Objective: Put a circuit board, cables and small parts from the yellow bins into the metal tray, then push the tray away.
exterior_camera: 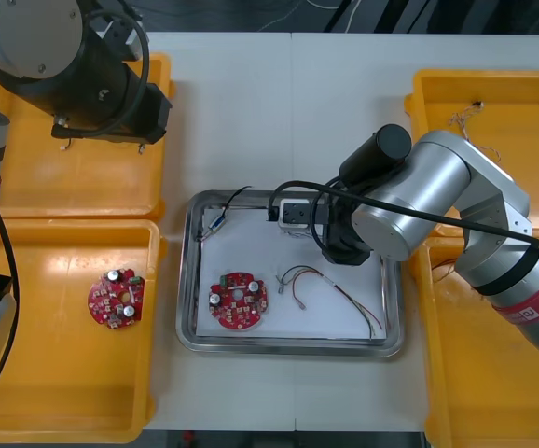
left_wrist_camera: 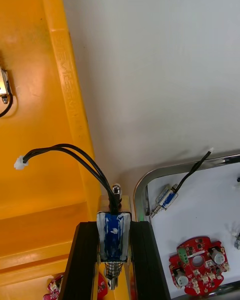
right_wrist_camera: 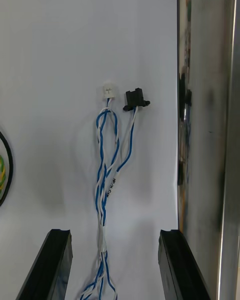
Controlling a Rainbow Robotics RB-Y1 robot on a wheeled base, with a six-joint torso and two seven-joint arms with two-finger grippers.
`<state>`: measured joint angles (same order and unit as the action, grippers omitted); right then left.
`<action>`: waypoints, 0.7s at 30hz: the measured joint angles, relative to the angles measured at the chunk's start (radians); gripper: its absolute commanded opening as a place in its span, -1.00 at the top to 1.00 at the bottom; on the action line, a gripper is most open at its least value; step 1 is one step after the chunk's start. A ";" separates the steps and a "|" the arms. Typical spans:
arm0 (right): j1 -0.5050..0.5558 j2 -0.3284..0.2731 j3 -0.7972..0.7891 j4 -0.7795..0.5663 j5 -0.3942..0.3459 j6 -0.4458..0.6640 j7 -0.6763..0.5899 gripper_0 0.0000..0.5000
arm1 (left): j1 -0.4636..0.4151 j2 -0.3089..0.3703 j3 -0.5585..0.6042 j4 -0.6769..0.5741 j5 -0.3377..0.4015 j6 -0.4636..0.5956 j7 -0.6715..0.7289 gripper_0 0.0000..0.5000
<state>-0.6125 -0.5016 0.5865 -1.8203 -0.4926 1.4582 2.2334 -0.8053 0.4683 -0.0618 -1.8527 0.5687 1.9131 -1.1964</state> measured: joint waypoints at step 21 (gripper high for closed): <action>0.004 0.001 -0.417 -0.285 -0.145 0.459 -0.049 -1.00 | 0.000 -0.002 0.000 -0.003 0.002 0.000 0.000 1.00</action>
<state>-0.6089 -0.5010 0.1695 -2.1049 -0.6379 1.9172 2.1844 -0.8052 0.4662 -0.0617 -1.8555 0.5708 1.9131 -1.1963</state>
